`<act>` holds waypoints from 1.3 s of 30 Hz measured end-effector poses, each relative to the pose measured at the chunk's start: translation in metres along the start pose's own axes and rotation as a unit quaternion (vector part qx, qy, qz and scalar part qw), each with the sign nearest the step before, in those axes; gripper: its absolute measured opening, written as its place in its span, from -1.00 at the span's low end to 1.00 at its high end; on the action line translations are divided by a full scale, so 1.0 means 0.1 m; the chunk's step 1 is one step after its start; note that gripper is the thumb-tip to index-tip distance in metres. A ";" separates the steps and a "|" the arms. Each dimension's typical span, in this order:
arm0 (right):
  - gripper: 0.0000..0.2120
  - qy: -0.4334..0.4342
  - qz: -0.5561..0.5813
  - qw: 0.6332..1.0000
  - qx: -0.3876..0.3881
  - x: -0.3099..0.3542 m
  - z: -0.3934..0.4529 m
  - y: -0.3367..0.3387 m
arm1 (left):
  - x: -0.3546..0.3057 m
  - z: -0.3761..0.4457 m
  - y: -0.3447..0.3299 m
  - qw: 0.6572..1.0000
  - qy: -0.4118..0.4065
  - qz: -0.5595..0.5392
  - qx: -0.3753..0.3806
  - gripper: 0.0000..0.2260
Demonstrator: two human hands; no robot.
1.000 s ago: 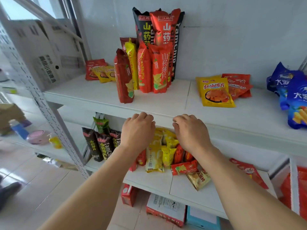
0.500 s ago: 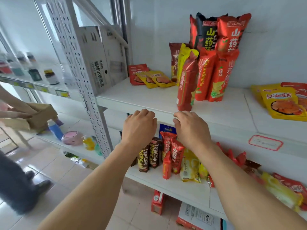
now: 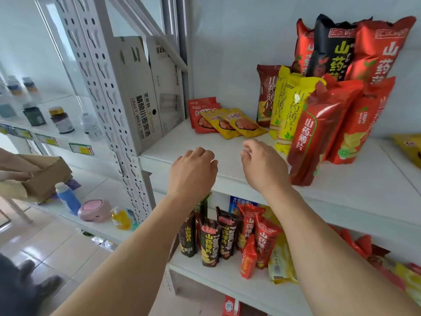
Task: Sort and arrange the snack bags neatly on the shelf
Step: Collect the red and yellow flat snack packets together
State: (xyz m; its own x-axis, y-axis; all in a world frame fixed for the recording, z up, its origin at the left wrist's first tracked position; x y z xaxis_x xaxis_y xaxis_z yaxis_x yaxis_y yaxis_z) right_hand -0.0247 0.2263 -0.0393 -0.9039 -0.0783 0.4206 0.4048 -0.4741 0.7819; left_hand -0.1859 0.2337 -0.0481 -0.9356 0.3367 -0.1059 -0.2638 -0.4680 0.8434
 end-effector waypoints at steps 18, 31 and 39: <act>-0.51 -0.181 -0.017 0.982 0.042 -0.72 1.84 -1.08 | 1.14 2.14 -1.35 0.924 0.211 -0.313 0.059 -0.58; -0.57 -0.214 -0.122 0.969 0.030 -0.72 2.10 -1.14 | 1.52 2.76 -2.15 0.749 0.356 -0.551 0.088 -0.70; -0.23 -0.269 -0.042 0.956 0.113 -0.86 2.09 -1.35 | 1.49 2.77 -2.24 0.673 0.370 -0.632 0.102 -0.90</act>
State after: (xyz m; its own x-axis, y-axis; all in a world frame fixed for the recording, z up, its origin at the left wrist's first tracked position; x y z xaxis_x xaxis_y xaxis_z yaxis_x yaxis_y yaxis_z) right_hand 0.0276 0.4803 -0.0850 -0.7572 0.4421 0.4808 0.4087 -0.2535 0.8768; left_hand -0.2011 0.6150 -0.1072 0.1269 -0.1748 -0.9764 -0.9917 -0.0427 -0.1213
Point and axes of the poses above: each hand's wrist, its own z-axis towards the middle knuckle, its own y-axis out of the back of the hand, x = y × z, the point moved 9 cm from there along z, towards the middle knuckle, and after that the axes turned 2 degrees about z, right-handed, at the moved point
